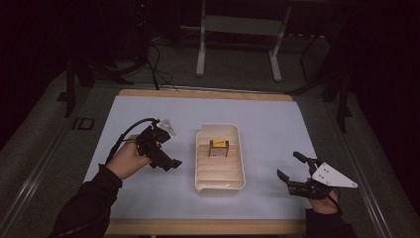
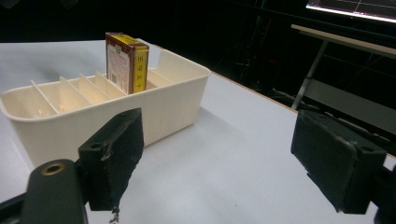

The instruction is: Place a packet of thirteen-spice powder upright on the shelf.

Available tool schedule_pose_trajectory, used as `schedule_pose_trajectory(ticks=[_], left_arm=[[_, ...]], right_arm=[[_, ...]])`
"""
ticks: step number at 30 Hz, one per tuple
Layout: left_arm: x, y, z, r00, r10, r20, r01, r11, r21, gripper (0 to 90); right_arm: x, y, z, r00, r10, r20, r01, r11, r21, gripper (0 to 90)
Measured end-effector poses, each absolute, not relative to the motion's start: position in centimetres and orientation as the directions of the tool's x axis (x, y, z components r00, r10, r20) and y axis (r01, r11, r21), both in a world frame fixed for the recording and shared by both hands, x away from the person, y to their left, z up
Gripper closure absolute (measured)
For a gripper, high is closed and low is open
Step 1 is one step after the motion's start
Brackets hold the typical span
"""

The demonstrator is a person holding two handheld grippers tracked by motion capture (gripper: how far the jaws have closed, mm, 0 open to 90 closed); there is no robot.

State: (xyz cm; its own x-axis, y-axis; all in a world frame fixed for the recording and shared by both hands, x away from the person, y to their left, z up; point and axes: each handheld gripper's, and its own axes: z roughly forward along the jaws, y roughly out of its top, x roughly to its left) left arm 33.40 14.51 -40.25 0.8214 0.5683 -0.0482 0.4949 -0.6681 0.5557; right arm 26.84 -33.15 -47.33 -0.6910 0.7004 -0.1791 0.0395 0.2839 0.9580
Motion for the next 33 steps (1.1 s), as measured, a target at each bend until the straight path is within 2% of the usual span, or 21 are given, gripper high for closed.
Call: schedule_pose_trajectory(ticks=[4,11,16,20,27,33], left_arm=[[32.7,15.1,-40.9,0.779,0.625,-0.051,0.53,-0.614,0.584,1.0],[31.2,15.8,-42.4,0.765,0.643,-0.051,0.532,-0.584,0.614,1.0],[30.0,16.3,-42.9,0.741,0.672,-0.009,0.508,-0.551,0.663,1.0],[29.0,16.7,-43.3,0.697,0.712,0.087,0.465,-0.54,0.701,1.0],[27.4,17.8,-44.3,0.631,0.772,0.074,0.446,-0.439,0.78,1.0],[27.0,19.0,-45.4,0.606,0.795,0.011,0.442,-0.348,0.826,1.0]], right_arm=[[26.8,-33.2,-47.3,-0.69,0.701,-0.178,0.04,0.283,0.958,17.2],[26.8,-33.2,-47.3,-0.691,0.7,-0.18,0.038,0.284,0.958,17.2],[26.8,-33.2,-47.3,-0.69,0.701,-0.18,0.038,0.284,0.958,17.2],[26.9,-33.1,-47.3,-0.687,0.703,-0.181,0.045,0.29,0.956,17.2],[26.9,-33.2,-47.3,-0.679,0.712,-0.178,0.059,0.294,0.954,17.1],[27.0,-32.9,-47.2,-0.672,0.716,-0.19,0.05,0.3,0.953,17.1]])
